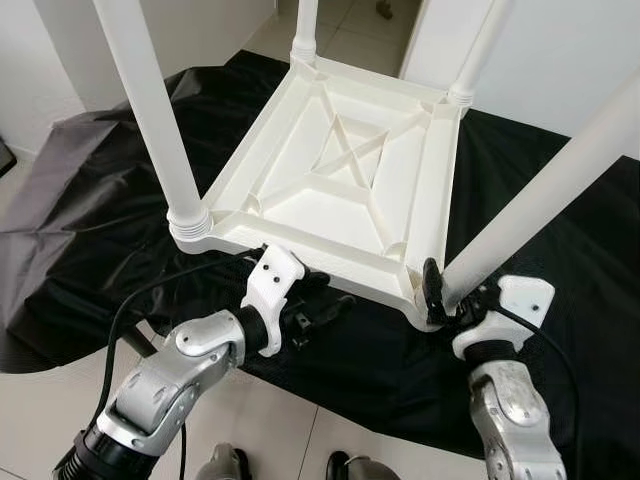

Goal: Building children table

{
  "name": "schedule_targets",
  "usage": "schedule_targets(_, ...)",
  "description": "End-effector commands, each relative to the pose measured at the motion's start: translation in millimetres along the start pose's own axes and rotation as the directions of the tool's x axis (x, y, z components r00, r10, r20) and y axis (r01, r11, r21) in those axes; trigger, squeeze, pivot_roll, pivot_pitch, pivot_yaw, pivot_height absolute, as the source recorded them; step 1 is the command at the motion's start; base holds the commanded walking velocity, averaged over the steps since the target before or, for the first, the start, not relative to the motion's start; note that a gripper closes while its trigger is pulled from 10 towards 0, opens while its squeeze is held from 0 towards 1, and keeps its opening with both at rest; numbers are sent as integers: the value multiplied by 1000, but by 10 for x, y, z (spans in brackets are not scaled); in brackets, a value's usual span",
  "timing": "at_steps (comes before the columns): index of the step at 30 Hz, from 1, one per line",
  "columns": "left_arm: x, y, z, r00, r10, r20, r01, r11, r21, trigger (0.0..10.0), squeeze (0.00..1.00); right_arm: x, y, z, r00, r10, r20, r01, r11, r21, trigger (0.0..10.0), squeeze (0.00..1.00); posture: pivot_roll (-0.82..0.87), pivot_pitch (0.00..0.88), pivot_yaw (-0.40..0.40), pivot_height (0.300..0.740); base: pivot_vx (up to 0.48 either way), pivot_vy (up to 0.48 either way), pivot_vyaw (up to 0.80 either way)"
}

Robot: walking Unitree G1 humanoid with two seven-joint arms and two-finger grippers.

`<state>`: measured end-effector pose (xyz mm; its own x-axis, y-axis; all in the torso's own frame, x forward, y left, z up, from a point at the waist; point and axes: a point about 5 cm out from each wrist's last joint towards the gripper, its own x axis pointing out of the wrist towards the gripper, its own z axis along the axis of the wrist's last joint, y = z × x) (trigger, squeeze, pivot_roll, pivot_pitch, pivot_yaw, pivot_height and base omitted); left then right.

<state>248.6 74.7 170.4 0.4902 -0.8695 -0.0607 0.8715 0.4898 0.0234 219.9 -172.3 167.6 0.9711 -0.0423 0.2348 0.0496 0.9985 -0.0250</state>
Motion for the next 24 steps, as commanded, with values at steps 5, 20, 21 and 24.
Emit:
schedule_targets(5, 8, -23, -6, 995, -96, -7, 96, 995, 9, 10000, 0, -168, -54, 61, 1000, 18, 19, -17, 999, -37, 10000, 0, -15, 174, -49, 740, 0, 0, 0)
schedule_targets(20, 16, 0, 6, 992, -123, -15, 123, 992, 14, 10000, 0, -602, -44, 102, 992, 126, -25, -128, 988, -84, 10000, 0, -50, 196, -15, 740, 0, 0, 0)
schedule_targets(21, 29, 11, 22, 991, -135, -16, 135, 991, 20, 10000, 0, -673, -10, 103, 978, 206, -46, -209, 975, -78, 10000, 0, -53, 200, -10, 740, 0, 0, 0)
schedule_targets(24, 32, 13, 26, 990, -138, -16, 138, 990, 20, 10000, 0, -679, 0, 100, 973, 226, -50, -230, 971, -72, 10000, 0, -53, 200, -10, 740, 0, 0, 0)
